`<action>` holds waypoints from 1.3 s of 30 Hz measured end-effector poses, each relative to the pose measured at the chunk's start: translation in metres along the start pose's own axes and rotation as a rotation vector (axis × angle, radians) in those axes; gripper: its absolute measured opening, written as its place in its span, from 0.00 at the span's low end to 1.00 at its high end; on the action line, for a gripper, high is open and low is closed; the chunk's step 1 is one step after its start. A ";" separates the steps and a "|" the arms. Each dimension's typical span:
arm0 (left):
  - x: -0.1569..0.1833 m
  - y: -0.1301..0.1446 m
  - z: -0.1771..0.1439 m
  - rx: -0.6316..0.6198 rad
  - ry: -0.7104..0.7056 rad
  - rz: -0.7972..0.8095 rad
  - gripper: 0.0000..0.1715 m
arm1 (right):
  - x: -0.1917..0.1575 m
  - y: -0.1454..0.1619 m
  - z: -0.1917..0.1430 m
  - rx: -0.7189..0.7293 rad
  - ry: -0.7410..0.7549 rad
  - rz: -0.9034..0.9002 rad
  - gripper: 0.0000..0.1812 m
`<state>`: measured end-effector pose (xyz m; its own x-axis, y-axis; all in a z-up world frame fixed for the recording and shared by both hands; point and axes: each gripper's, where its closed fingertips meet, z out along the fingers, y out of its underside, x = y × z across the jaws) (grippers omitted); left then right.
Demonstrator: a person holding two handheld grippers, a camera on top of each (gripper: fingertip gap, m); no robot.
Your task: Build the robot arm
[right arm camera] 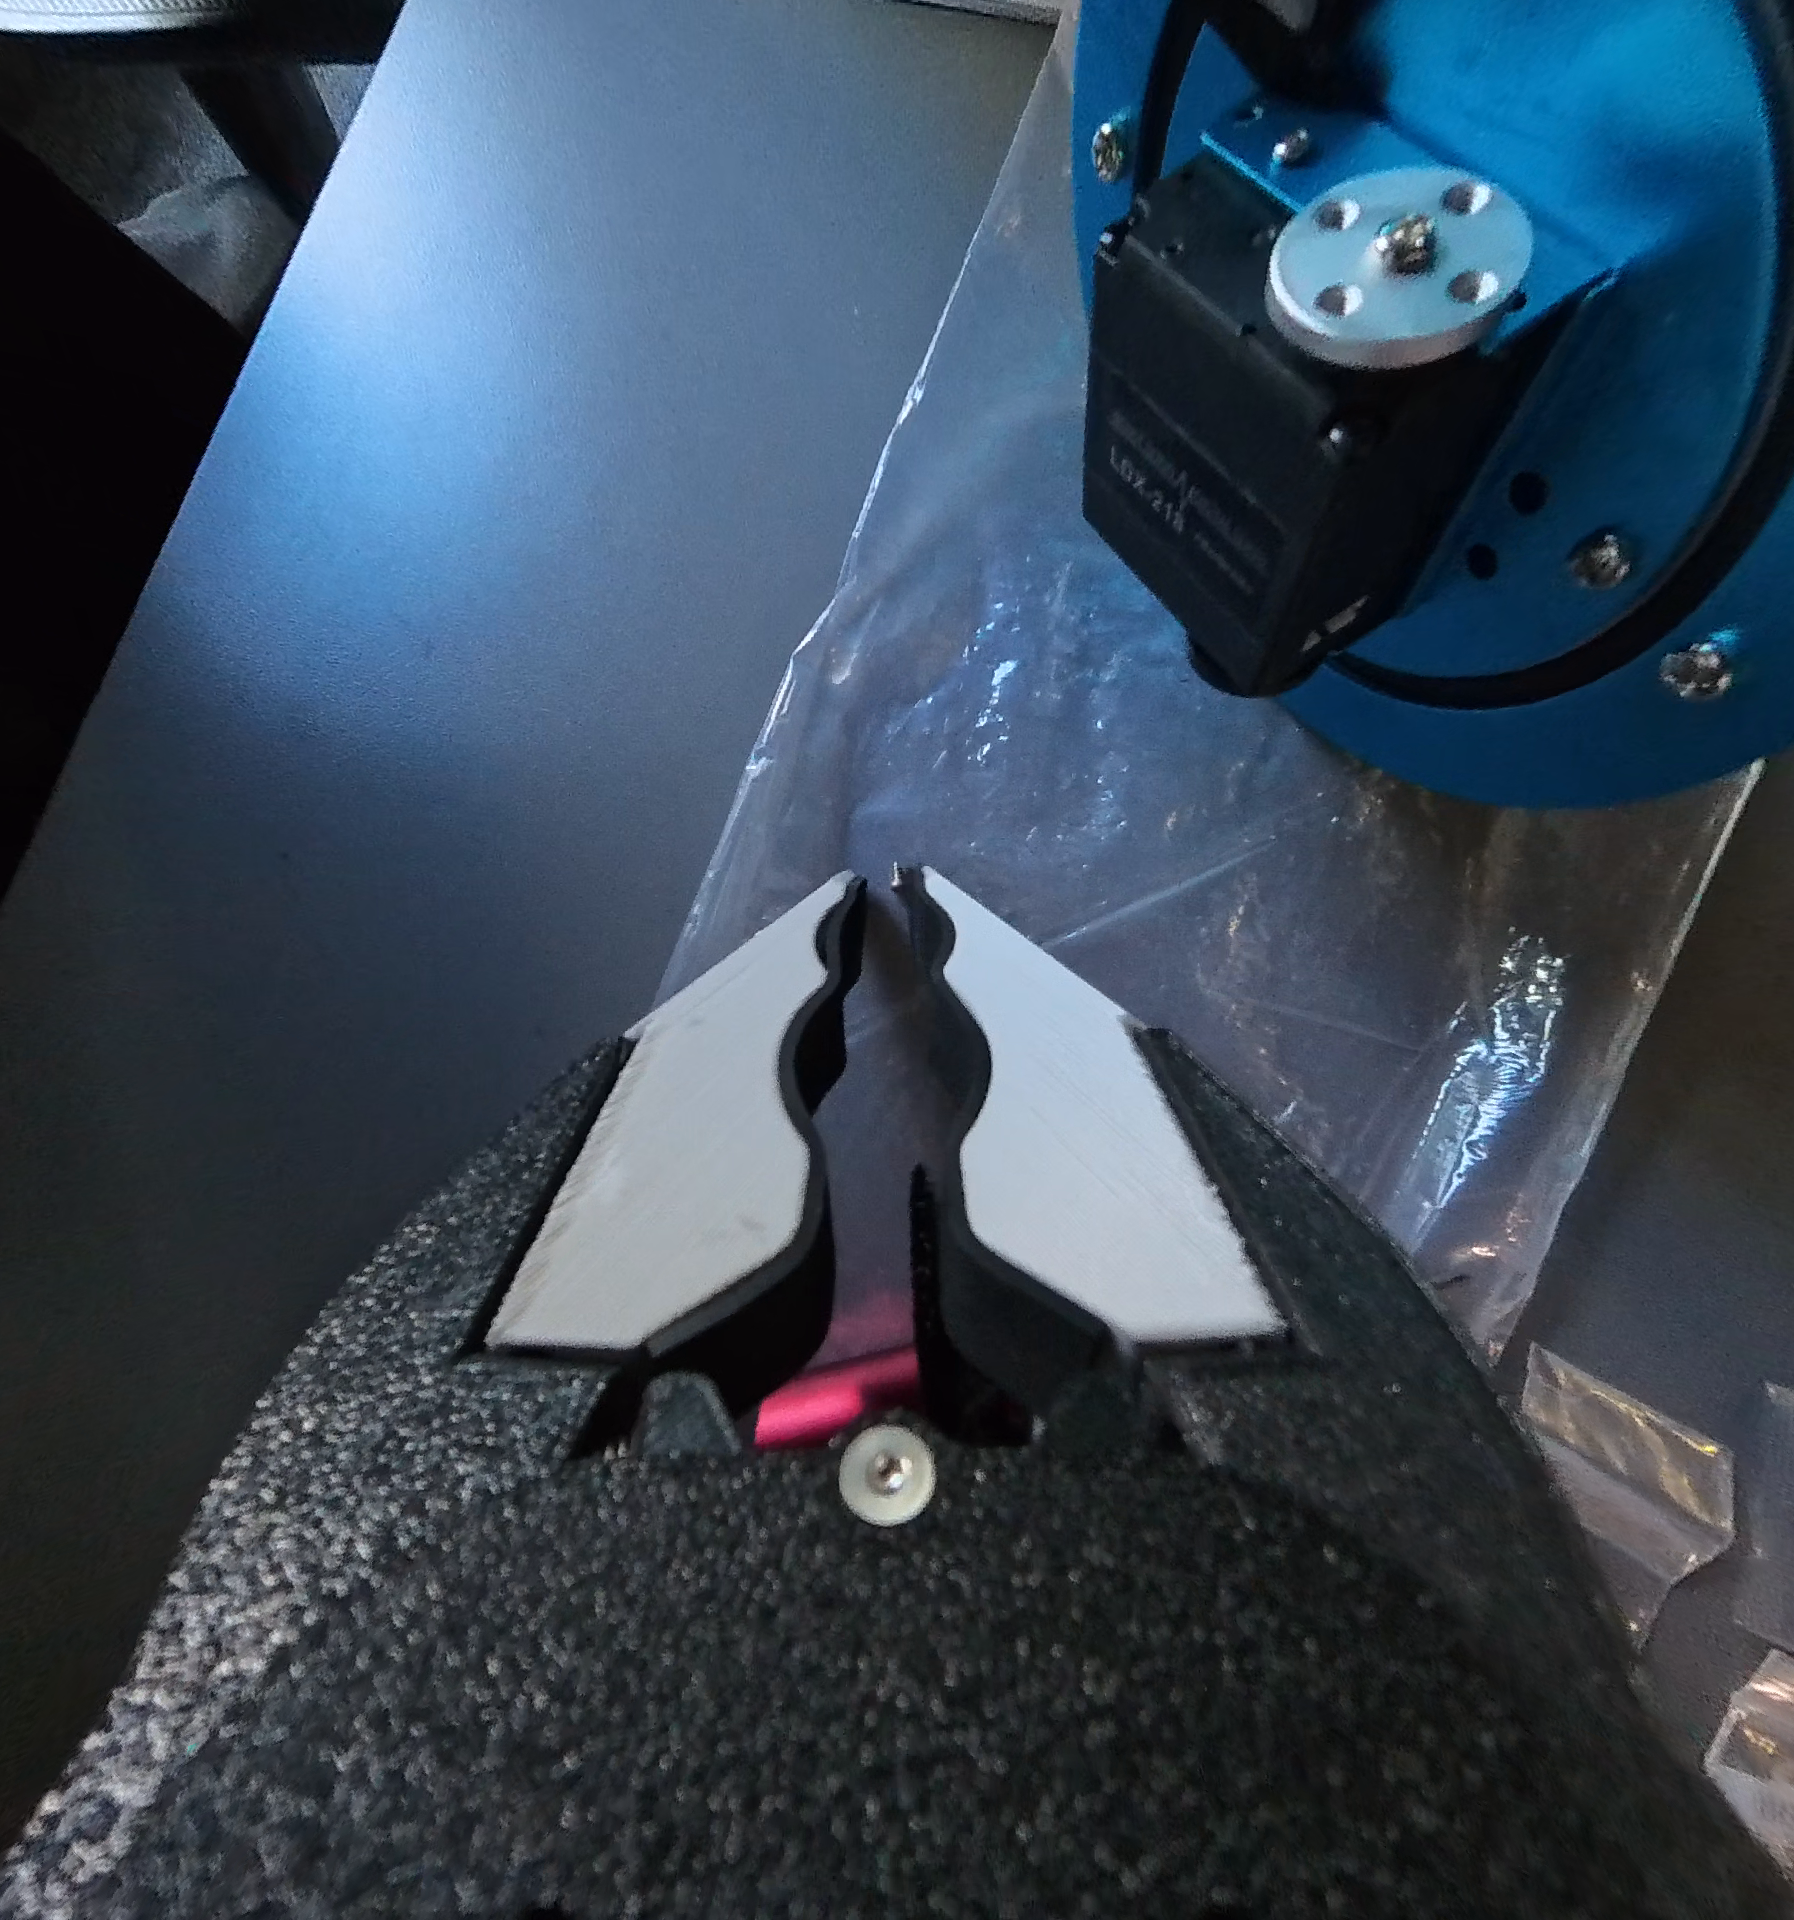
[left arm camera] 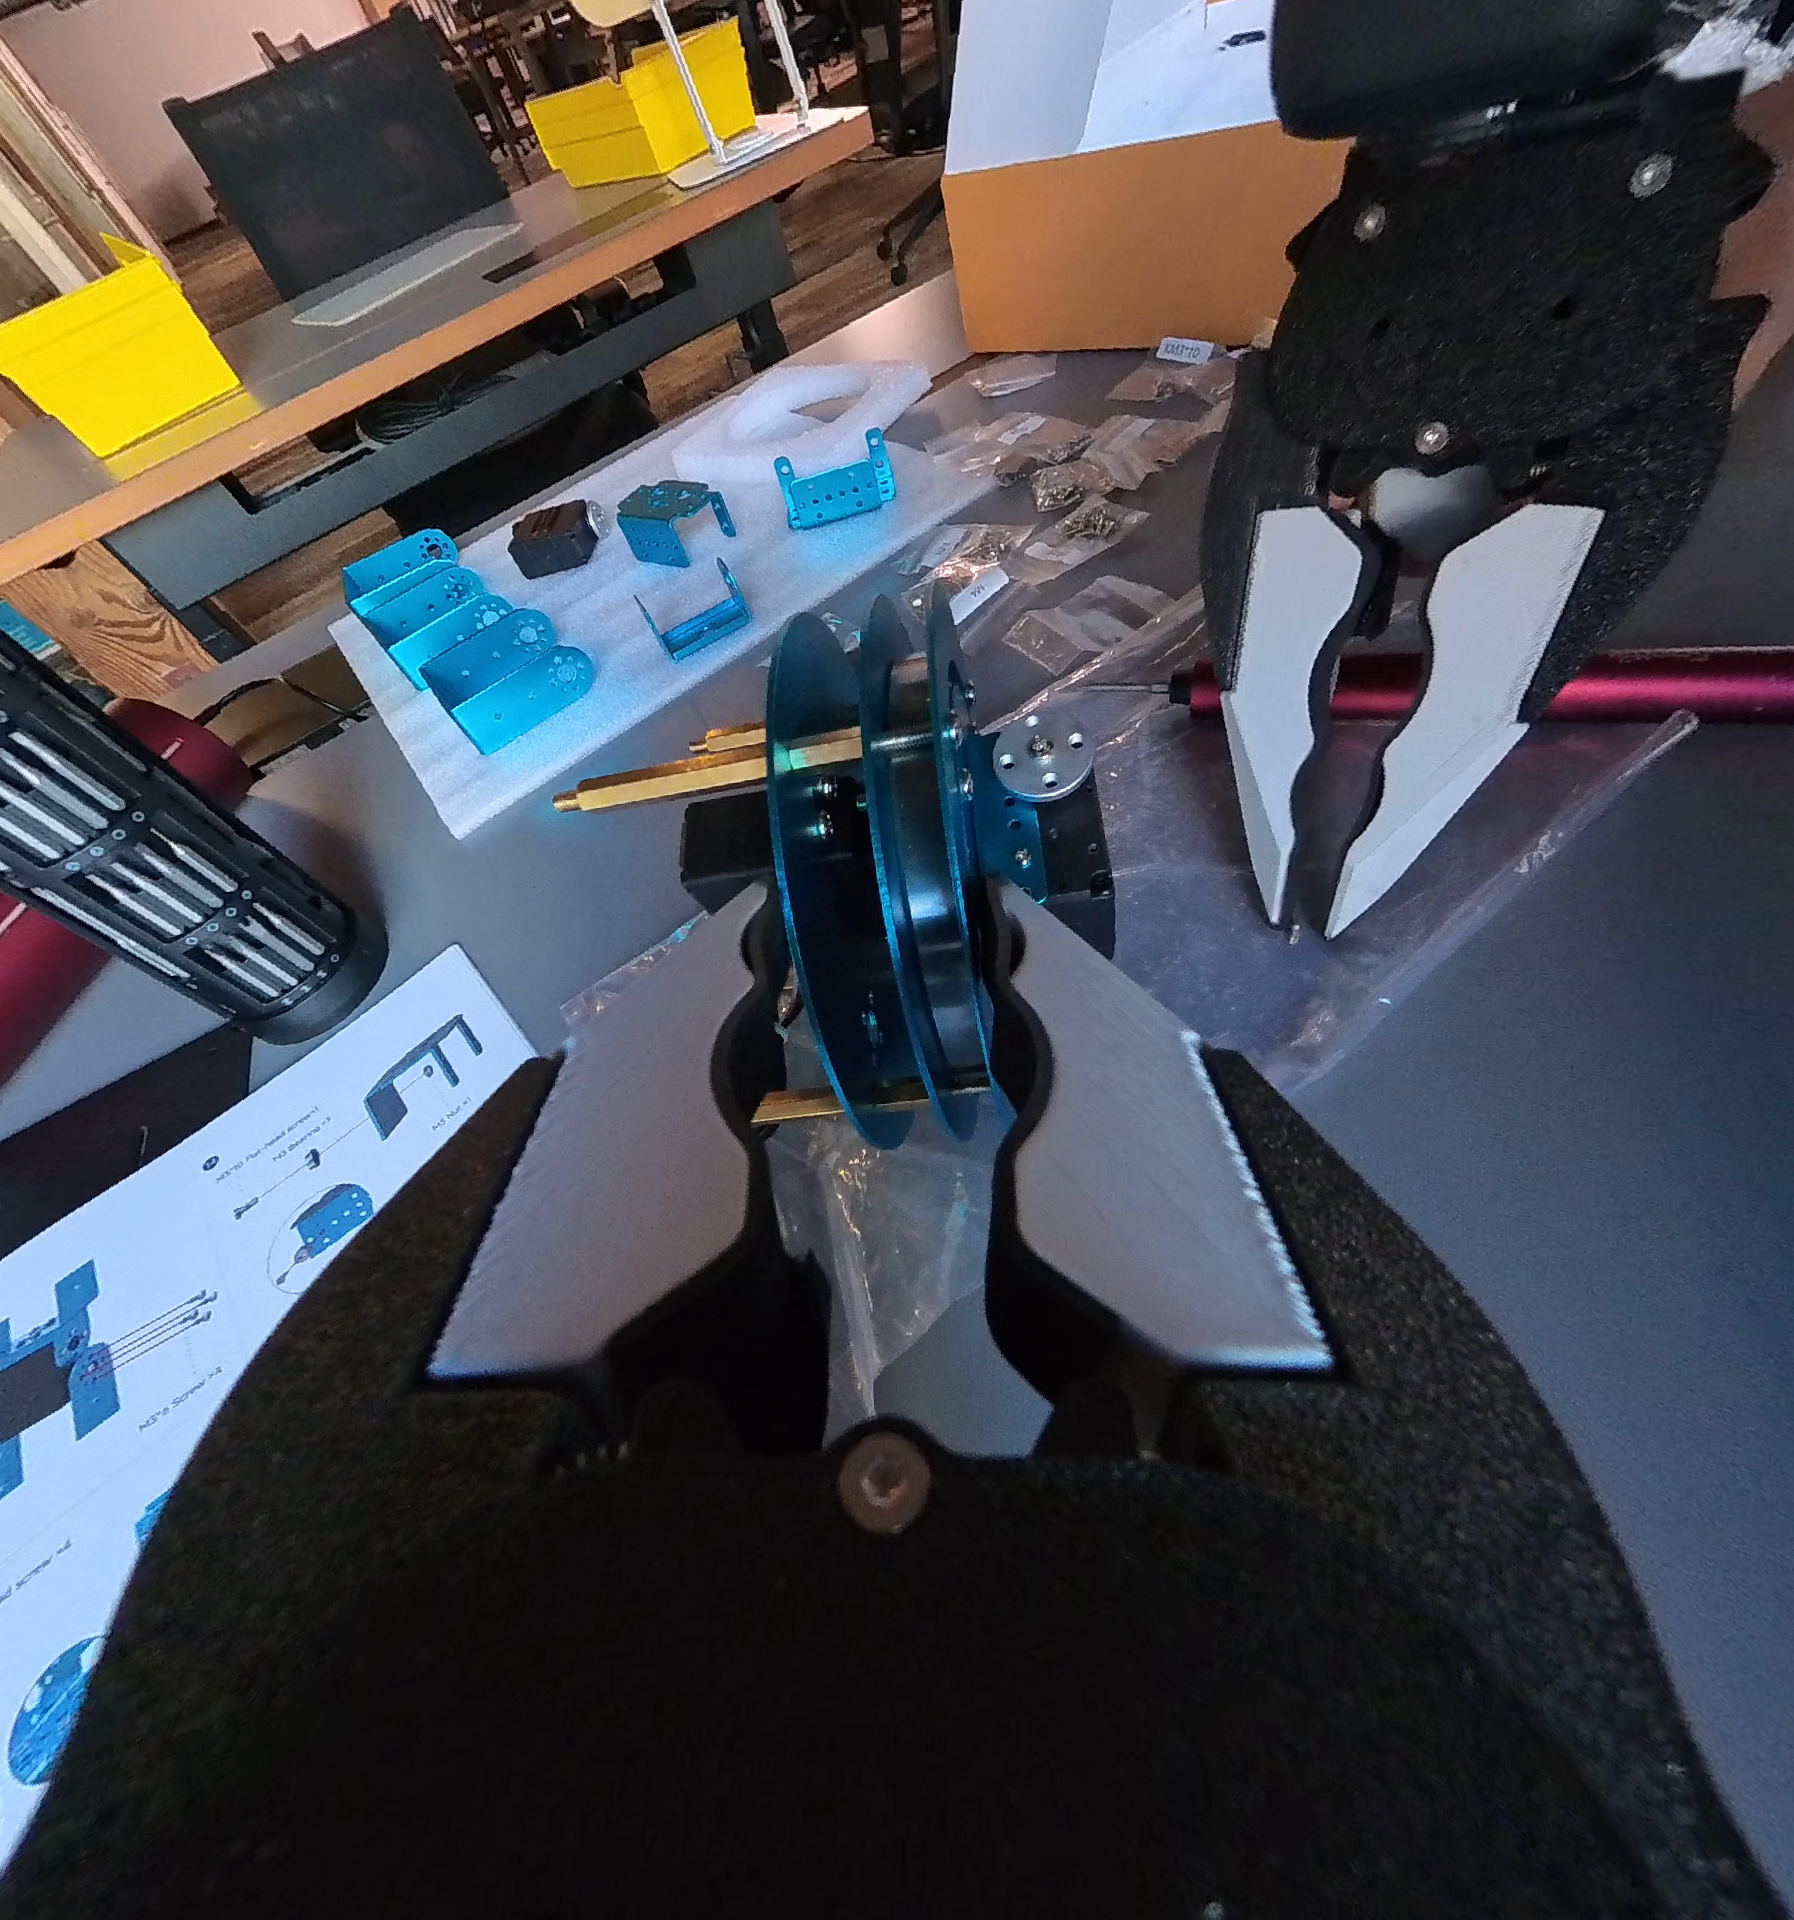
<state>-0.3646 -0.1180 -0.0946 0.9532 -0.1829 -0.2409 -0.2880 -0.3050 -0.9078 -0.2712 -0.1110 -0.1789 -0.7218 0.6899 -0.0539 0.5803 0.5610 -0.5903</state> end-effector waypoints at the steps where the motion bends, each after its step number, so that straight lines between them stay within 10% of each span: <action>1: 0.000 0.000 0.000 0.001 0.000 -0.001 0.21 | 0.000 0.000 0.000 0.003 -0.003 -0.001 0.03; 31: 0.000 0.000 0.000 0.018 0.005 0.019 0.21 | -0.007 -0.026 -0.010 0.184 -0.136 0.253 0.00; 39: 0.000 0.000 -0.001 0.031 0.001 0.008 0.21 | 0.000 -0.010 -0.012 0.115 0.082 0.217 0.07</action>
<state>-0.3645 -0.1191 -0.0946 0.9508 -0.1863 -0.2476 -0.2923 -0.2749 -0.9160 -0.2722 -0.1112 -0.1630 -0.5494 0.8260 -0.1261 0.6679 0.3435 -0.6603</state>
